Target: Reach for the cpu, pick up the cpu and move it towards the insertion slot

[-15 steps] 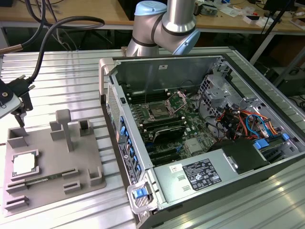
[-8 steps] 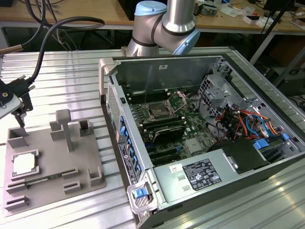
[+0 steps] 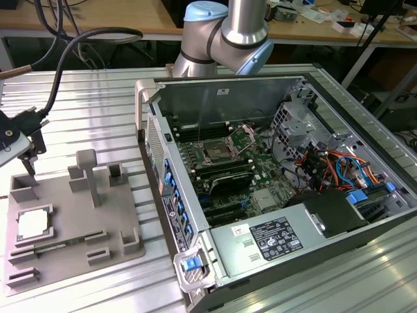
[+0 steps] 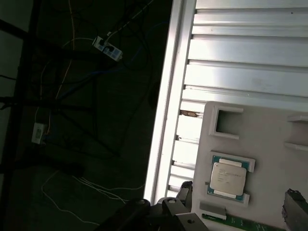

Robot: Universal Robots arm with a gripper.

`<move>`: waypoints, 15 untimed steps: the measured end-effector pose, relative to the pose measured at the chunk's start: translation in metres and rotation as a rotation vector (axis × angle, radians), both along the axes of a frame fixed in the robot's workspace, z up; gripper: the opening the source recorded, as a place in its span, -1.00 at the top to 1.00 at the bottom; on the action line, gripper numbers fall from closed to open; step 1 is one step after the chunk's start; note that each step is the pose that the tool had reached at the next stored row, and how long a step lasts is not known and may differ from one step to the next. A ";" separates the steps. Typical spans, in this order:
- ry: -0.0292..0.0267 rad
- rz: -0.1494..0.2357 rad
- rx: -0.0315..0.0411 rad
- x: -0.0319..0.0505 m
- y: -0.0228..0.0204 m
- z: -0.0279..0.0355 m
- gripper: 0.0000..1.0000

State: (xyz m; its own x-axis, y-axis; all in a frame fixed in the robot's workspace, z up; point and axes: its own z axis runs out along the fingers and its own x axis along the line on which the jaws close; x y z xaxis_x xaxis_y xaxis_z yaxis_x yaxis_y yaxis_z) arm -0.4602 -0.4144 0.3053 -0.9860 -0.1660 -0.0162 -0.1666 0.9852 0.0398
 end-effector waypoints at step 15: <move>0.0025 0.000 0.0000 0.0001 -0.0002 -0.0132 -0.57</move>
State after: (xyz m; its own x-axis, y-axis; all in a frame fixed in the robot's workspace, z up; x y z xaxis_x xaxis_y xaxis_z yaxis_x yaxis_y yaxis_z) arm -0.4601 -0.4146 0.2922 -0.9860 -0.1661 -0.0137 -0.1666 0.9852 0.0402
